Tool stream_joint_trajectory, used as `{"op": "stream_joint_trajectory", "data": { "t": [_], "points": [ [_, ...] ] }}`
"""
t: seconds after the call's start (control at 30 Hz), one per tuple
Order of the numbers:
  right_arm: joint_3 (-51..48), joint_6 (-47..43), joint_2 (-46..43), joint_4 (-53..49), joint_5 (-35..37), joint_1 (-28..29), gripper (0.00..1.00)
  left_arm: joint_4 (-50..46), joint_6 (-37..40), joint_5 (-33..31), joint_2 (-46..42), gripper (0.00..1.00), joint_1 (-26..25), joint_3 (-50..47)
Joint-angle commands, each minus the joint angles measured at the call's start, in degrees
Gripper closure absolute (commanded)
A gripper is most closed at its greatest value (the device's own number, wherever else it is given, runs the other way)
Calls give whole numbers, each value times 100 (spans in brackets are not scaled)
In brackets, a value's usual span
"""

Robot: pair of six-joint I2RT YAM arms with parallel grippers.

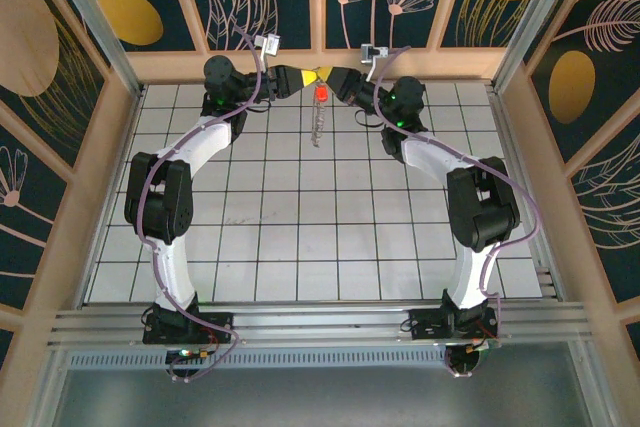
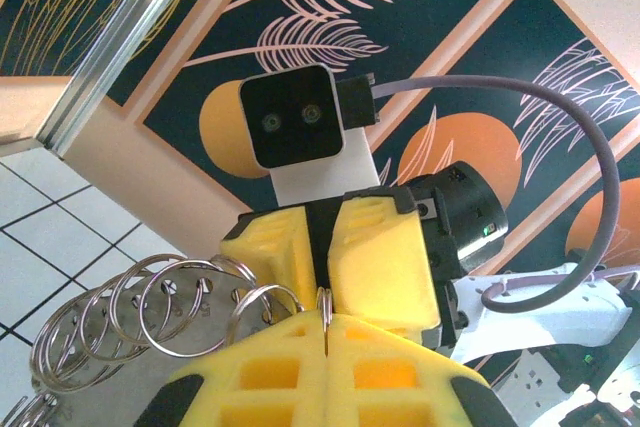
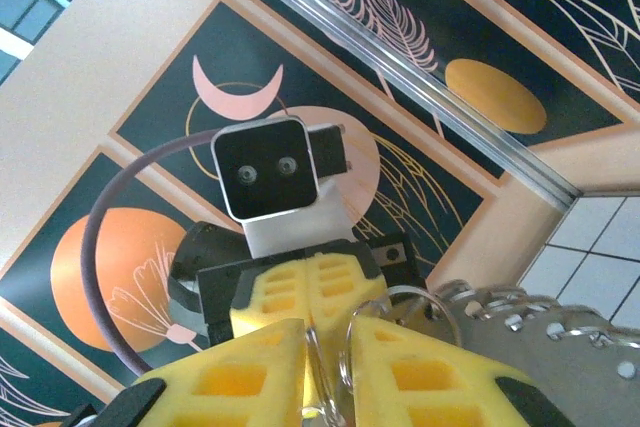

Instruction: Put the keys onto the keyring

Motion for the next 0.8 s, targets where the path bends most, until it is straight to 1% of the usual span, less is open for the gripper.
{"op": "stream_joint_trajectory", "data": {
  "t": [0.0, 0.07, 0.13, 0.33, 0.67, 0.73, 0.77],
  "points": [
    [-151, -145, -304, 190, -103, 42, 80, 201, 144, -31, -72, 100, -5, 184],
    [-230, -161, -349, 194, -98, 46, 77, 161, 165, -36, -72, 100, -6, 190],
    [-306, -191, -401, 186, -71, 43, 76, 138, 186, -40, -87, 100, -3, 208],
    [-265, -190, -377, 186, -26, 47, 80, 117, 185, -23, -82, 100, -7, 212],
    [105, -110, -151, 199, -20, 59, 80, 147, 182, -14, -119, 100, -4, 143],
    [133, -110, -125, 204, -17, 60, 81, 147, 176, -5, -122, 100, -5, 151],
    [160, -106, -107, 202, -22, 69, 85, 147, 182, -1, -119, 100, -12, 149]
  ]
}}
